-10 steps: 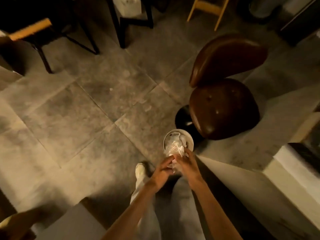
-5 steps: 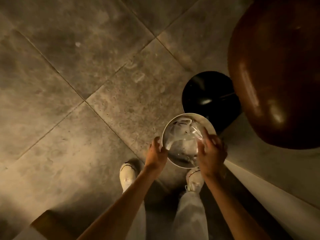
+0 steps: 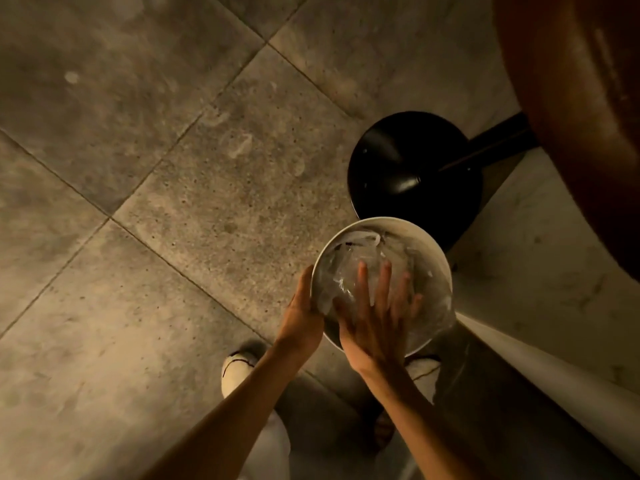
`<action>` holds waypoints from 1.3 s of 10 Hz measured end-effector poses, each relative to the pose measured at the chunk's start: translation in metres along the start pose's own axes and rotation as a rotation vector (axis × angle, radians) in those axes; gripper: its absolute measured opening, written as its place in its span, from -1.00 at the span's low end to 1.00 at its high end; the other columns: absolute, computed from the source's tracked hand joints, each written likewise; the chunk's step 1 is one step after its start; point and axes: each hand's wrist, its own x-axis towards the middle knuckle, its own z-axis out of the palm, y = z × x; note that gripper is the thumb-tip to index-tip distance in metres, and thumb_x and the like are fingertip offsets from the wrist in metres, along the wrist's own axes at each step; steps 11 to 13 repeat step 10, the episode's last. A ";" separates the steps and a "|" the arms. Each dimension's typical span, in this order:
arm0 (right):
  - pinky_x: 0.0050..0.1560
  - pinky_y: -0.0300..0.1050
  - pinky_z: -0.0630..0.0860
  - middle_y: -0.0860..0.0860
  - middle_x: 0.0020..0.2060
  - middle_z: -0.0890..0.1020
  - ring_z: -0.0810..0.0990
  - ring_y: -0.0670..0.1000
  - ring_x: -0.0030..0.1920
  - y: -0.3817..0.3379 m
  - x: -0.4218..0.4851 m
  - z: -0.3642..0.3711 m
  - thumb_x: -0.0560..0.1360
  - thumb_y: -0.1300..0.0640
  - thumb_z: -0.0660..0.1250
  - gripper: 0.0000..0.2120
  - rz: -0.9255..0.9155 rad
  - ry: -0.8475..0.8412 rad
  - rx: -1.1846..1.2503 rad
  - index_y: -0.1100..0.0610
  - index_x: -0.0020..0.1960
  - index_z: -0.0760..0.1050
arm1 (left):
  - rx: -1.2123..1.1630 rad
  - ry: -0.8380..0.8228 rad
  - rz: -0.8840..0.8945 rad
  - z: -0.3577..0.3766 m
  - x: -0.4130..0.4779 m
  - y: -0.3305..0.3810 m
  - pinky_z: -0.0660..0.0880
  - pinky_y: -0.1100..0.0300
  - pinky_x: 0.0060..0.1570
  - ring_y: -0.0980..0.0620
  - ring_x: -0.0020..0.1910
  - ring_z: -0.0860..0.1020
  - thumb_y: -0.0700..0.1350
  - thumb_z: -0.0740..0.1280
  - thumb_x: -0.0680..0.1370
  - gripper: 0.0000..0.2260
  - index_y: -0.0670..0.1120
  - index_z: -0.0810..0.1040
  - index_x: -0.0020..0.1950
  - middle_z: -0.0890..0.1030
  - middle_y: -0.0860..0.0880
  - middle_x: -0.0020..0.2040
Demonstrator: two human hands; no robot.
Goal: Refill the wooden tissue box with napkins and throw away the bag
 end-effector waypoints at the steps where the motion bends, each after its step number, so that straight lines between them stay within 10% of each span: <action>1: 0.43 0.44 -0.05 0.18 0.58 -0.06 -0.16 0.33 0.55 -0.005 -0.006 0.017 0.51 -0.43 -0.17 -0.22 0.056 -0.176 0.058 -0.03 0.59 -0.15 | 0.028 -0.028 -0.044 -0.003 0.001 -0.002 0.45 -0.07 0.32 -0.02 0.32 0.47 -0.17 0.22 0.62 -0.56 0.28 0.25 0.37 0.48 0.06 0.28; 2: 0.47 0.36 -0.27 0.11 0.53 -0.41 -0.46 0.26 0.48 -0.003 -0.002 0.026 0.39 -0.48 -0.39 -0.22 0.118 -0.364 0.122 -0.13 0.47 -0.53 | 0.030 -0.054 -0.064 -0.005 0.003 -0.005 0.43 -0.15 0.33 -0.06 0.35 0.46 -0.12 0.20 0.62 -0.54 0.18 0.22 0.48 0.46 -0.02 0.38; 3: 0.46 0.33 -0.33 0.07 0.49 -0.49 -0.52 0.24 0.45 0.001 0.007 0.019 0.49 -0.42 -0.20 -0.24 0.095 -0.507 0.142 -0.14 0.45 -0.56 | 0.005 -0.085 -0.106 -0.010 0.004 -0.002 0.43 -0.11 0.34 -0.07 0.39 0.42 -0.18 0.21 0.63 -0.48 0.09 0.15 0.55 0.42 -0.04 0.42; 4: 0.46 0.32 -0.30 0.04 0.53 -0.40 -0.42 0.24 0.50 0.008 0.014 0.010 0.55 -0.35 -0.18 -0.31 0.070 -0.591 0.181 -0.13 0.53 -0.39 | 0.033 -0.083 -0.152 -0.014 0.004 0.002 0.46 -0.04 0.31 -0.08 0.38 0.42 -0.21 0.25 0.61 -0.43 0.05 0.11 0.57 0.39 -0.09 0.45; 6: 0.44 0.21 0.25 0.13 0.36 0.47 0.33 0.20 0.43 0.014 0.018 -0.031 0.55 0.11 0.27 -0.69 0.118 -0.032 0.286 0.07 0.29 0.49 | 0.140 -0.029 -0.176 -0.018 -0.020 0.028 0.39 0.04 0.29 -0.14 0.45 0.34 -0.16 0.18 0.65 -0.46 0.03 0.05 0.59 0.31 -0.14 0.51; 8: 0.50 0.19 0.08 0.07 0.54 0.24 0.06 0.22 0.55 0.005 0.011 -0.072 0.52 0.13 0.36 -0.45 0.052 -0.039 0.236 -0.03 0.47 0.31 | 0.382 -0.086 -0.130 -0.032 -0.055 0.066 0.43 0.00 0.25 -0.17 0.34 0.45 -0.15 0.14 0.66 -0.63 -0.05 0.30 0.48 0.46 -0.19 0.38; 10: 0.23 0.10 0.49 0.12 0.25 0.56 0.44 0.15 0.33 -0.008 -0.021 -0.129 0.56 0.11 0.28 -0.75 0.024 -0.060 0.213 0.09 0.23 0.51 | 0.719 -0.054 -0.068 -0.050 -0.097 0.084 0.48 0.10 0.01 -0.06 0.02 0.55 -0.03 0.15 0.66 -0.76 -0.15 0.52 0.12 0.60 -0.17 0.12; 13: 0.23 0.10 0.49 0.12 0.25 0.56 0.44 0.15 0.33 -0.008 -0.021 -0.129 0.56 0.11 0.28 -0.75 0.024 -0.060 0.213 0.09 0.23 0.51 | 0.719 -0.054 -0.068 -0.050 -0.097 0.084 0.48 0.10 0.01 -0.06 0.02 0.55 -0.03 0.15 0.66 -0.76 -0.15 0.52 0.12 0.60 -0.17 0.12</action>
